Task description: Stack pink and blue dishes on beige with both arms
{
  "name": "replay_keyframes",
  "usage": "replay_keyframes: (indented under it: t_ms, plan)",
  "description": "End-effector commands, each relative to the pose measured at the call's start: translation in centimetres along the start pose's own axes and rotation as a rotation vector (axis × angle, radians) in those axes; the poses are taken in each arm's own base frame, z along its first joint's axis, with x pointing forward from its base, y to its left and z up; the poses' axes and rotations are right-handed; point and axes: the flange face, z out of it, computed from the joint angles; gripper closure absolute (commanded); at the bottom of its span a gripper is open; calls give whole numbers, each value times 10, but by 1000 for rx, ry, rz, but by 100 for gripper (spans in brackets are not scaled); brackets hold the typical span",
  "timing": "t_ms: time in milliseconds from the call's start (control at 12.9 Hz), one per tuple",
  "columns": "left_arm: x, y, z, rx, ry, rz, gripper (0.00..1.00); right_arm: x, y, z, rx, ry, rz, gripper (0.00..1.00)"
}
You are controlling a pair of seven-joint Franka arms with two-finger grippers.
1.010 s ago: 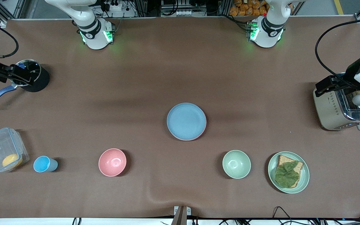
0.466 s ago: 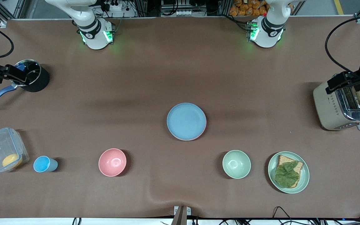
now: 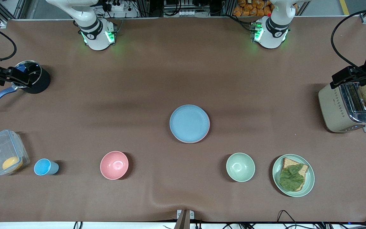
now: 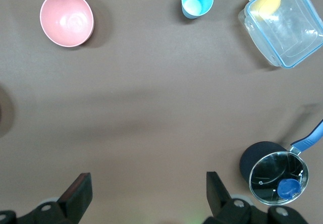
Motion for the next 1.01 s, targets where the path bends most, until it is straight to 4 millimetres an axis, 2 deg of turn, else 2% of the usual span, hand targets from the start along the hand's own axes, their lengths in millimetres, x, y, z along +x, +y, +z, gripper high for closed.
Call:
replay_keyframes:
  t_ms: [0,933]
  plan:
    - [-5,5,-4,-8,19,44,0,2,1,-3,-17,6,1,0]
    - [-2,20,-4,-3,18,90,0,6,-2,-5,-14,33,-1,0]
